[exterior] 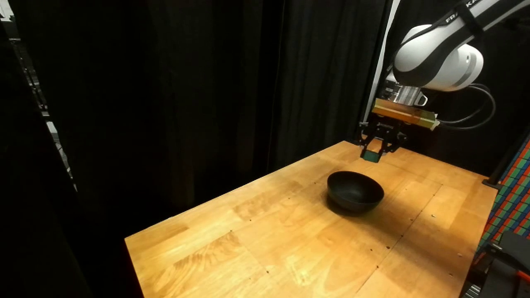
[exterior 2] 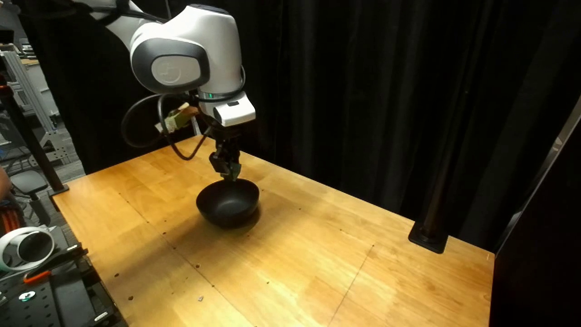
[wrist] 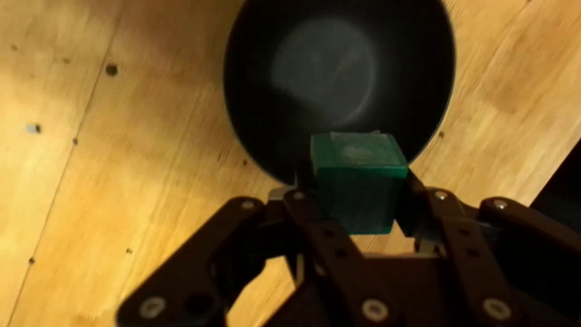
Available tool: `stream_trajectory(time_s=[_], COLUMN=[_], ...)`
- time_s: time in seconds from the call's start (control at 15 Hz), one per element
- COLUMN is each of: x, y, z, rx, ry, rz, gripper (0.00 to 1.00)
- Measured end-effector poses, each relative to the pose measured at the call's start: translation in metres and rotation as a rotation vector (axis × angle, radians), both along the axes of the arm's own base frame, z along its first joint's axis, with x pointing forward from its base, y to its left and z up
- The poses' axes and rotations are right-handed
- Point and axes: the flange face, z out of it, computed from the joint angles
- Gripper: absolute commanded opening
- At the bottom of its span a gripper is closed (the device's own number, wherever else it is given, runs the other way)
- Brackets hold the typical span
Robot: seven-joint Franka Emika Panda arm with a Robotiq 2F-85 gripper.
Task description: Pick the block and put it in the bowl
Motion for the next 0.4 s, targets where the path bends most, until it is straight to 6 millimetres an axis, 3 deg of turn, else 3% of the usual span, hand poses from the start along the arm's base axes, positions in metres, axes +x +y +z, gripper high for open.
stream_trajectory(time_s=[0.2,0.4], x=[-0.008,-0.016], y=[0.032,0.035], z=[-0.001,0.008], rx=[0.079,0.155], ry=[0.029,0.048], rz=[0.011,0.007], gripper=[0.98,1.0])
